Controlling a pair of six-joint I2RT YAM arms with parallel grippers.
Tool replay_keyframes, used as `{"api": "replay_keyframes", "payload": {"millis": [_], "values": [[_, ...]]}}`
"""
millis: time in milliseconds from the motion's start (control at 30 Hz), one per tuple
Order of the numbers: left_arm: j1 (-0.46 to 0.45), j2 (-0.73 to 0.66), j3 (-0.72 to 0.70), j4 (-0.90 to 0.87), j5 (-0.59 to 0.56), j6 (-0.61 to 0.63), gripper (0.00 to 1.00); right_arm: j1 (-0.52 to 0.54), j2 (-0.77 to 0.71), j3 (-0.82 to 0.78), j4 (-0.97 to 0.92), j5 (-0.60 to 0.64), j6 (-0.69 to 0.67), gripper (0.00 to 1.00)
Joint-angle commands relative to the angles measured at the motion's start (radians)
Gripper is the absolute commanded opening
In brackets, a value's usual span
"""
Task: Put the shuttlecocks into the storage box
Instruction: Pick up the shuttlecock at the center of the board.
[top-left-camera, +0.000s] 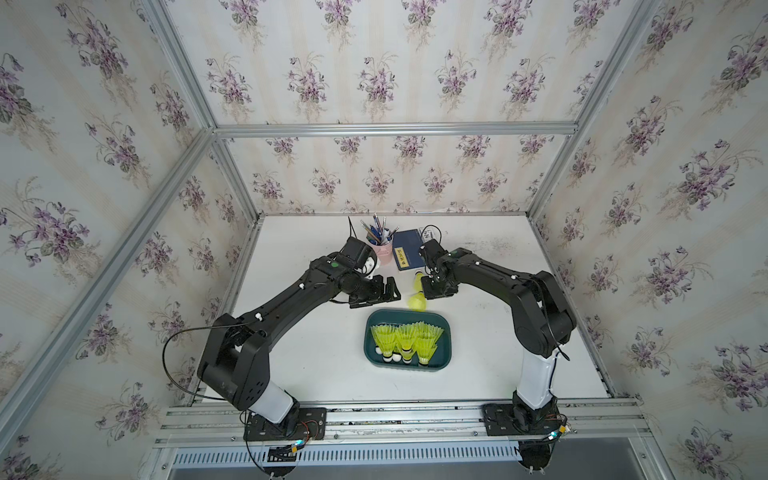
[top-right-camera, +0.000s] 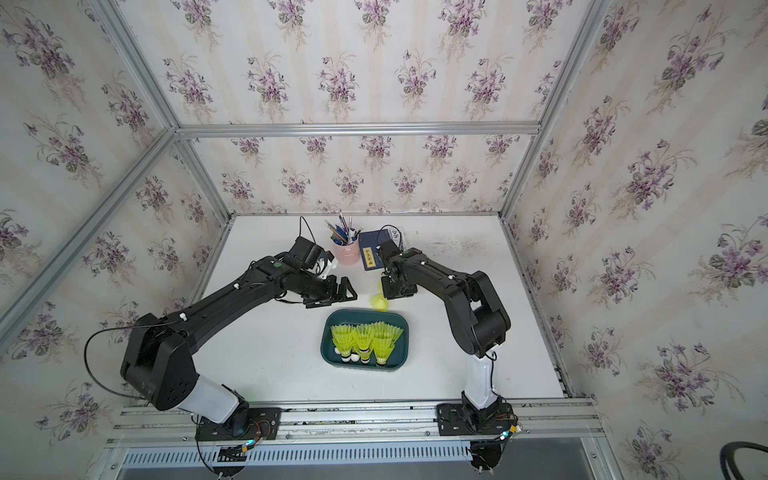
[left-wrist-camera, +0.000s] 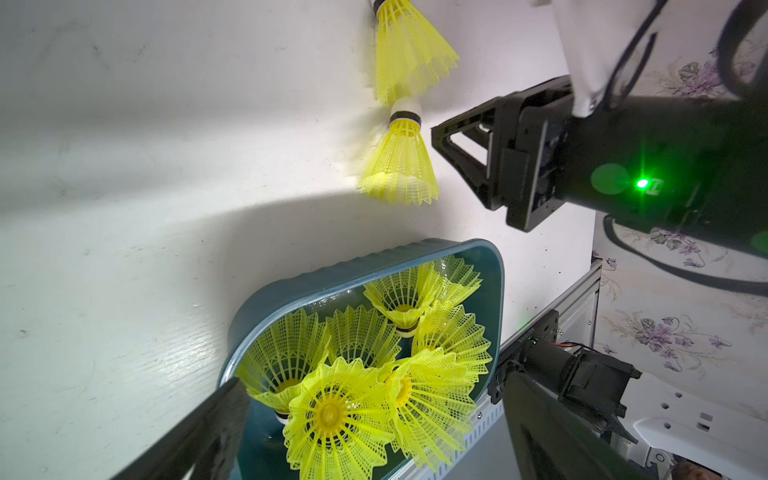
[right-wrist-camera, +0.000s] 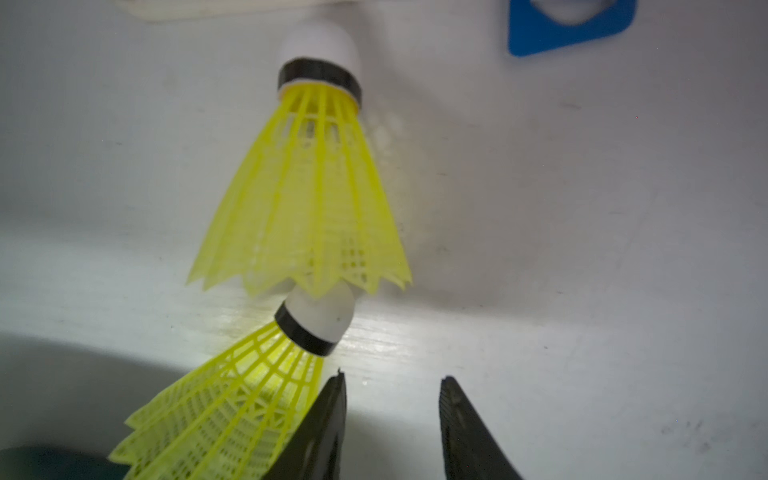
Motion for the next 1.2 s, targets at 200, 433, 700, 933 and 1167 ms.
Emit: {"api": "replay_keyframes", "payload": {"millis": [200,433,700,933,1167], "values": [[0.051,0.011,-0.02,0.028,0.027,0.017,0.99,0.066,0.08,0.119,-0.015,-0.022,-0.017,0.45],[0.098,0.011,-0.023,0.04,0.048,0.021,0.99,0.113,0.178,0.236,-0.043,-0.043,0.003,0.5],[0.113,-0.01,-0.036,0.034,0.058,0.027,0.99,0.113,0.218,0.312,-0.065,-0.04,0.005,0.55],[0.114,-0.019,-0.045,0.032,0.06,0.027,0.99,0.113,0.236,0.309,-0.053,-0.069,-0.03,0.56],[0.114,-0.026,-0.057,0.036,0.065,0.025,0.99,0.123,0.255,0.325,-0.047,-0.078,-0.086,0.55]]}}
